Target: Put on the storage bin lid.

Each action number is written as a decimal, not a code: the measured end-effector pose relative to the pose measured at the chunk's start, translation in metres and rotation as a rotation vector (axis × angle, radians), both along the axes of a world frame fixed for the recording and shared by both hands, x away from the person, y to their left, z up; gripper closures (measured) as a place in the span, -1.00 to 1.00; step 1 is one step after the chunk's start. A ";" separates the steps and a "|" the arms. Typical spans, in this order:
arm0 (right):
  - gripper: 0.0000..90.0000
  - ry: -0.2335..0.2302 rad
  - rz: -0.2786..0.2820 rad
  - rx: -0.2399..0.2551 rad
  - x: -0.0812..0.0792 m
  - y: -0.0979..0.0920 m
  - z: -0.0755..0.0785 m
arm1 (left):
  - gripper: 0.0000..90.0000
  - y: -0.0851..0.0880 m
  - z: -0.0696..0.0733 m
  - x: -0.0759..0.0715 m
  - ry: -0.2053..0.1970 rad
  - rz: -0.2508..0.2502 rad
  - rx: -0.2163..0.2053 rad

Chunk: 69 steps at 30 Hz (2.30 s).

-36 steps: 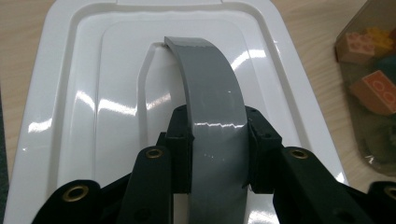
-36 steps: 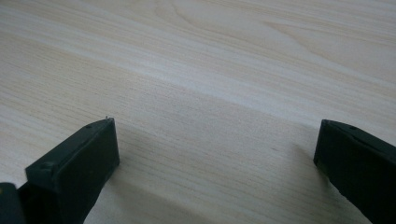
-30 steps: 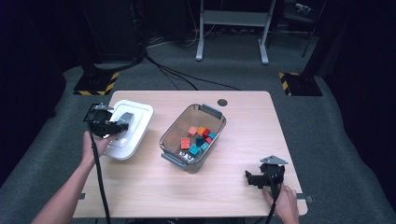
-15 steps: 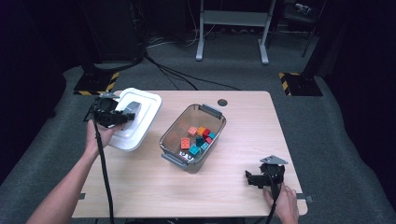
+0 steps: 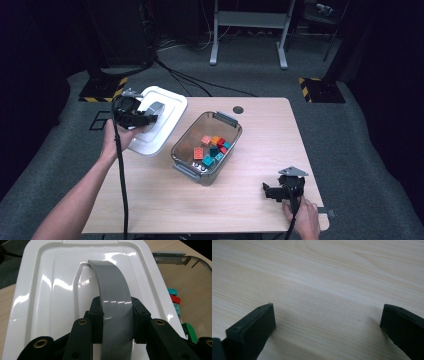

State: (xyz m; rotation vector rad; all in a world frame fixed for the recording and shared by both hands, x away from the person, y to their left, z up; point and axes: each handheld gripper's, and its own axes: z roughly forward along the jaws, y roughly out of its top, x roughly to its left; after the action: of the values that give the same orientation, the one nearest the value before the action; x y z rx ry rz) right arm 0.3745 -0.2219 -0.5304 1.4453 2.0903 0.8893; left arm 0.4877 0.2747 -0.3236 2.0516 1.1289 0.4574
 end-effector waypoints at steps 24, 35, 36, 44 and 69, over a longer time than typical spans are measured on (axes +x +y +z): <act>-1.00 -0.002 -0.008 0.001 0.000 0.000 0.000 | 0.50 -0.091 0.004 0.002 0.038 -0.130 0.039; -1.00 0.000 -0.002 0.000 0.000 0.000 0.000 | 0.50 -0.125 -0.013 0.000 0.079 -0.164 0.037; -1.00 0.000 -0.001 0.000 0.000 0.000 0.000 | 0.50 -0.128 -0.015 0.000 0.084 -0.165 0.039; -1.00 0.000 0.000 0.000 0.000 0.000 0.000 | 0.50 -0.145 -0.026 -0.003 0.107 -0.173 0.035; -1.00 0.000 0.001 0.005 0.000 0.000 0.000 | 0.49 -0.165 -0.047 -0.009 0.150 -0.165 0.035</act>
State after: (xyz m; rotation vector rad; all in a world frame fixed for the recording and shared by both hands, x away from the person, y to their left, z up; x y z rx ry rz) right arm 0.3745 -0.2218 -0.5305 1.4463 2.0909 0.8952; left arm 0.4784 0.1099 -0.3708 2.2194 1.0322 0.2469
